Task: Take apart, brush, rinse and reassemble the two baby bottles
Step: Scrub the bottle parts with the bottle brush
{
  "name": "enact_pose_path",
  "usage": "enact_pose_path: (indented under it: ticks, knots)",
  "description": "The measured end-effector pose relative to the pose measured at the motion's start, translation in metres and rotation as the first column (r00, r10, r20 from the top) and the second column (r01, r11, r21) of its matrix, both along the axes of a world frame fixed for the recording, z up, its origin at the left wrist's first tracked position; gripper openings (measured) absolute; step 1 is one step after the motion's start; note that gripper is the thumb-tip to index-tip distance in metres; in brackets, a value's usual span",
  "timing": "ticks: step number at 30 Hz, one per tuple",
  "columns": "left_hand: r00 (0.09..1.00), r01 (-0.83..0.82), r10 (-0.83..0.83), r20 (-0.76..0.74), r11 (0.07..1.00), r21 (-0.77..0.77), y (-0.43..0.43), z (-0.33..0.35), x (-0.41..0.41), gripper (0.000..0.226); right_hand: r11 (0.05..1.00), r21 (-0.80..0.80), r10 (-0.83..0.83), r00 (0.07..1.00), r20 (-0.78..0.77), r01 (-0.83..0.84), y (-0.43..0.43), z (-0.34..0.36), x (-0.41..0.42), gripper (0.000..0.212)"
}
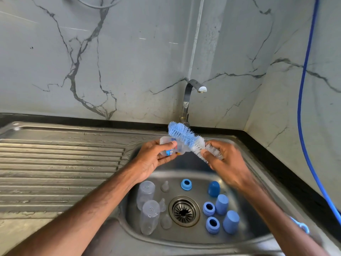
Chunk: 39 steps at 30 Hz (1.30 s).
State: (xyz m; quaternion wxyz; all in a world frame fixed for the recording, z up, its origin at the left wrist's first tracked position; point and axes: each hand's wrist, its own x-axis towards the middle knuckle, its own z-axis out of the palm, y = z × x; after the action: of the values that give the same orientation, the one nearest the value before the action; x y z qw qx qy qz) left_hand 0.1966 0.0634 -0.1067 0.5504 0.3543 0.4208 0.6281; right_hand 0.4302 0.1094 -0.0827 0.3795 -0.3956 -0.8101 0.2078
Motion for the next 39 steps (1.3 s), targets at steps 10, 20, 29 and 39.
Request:
enact_pose_path:
  ticks: [10, 20, 29, 39]
  knots:
    - [0.999, -0.015, 0.015, -0.034, 1.000, 0.020, -0.004, 0.002, 0.007, 0.039, 0.998, 0.058, -0.018, 1.000, 0.011, 0.017, 0.003, -0.007, -0.001, 0.012]
    - [0.983, 0.045, -0.064, 0.173, 0.993, 0.111, -0.003, 0.010, 0.010, 0.031, 0.996, -0.068, -0.061, 0.998, -0.004, 0.061, 0.004, -0.007, -0.004, 0.013]
    - [0.892, 0.075, -0.027, -0.451, 0.993, 0.089, 0.000, -0.014, 0.033, 0.067, 0.979, -0.200, -0.083, 0.979, -0.186, 0.045, -0.001, -0.006, -0.007, 0.017]
    - [0.818, 0.140, -0.087, -0.569, 0.989, 0.050, 0.001, -0.019, 0.034, 0.063, 0.998, 0.063, -0.007, 1.000, -0.024, 0.009, -0.006, -0.013, -0.021, 0.014]
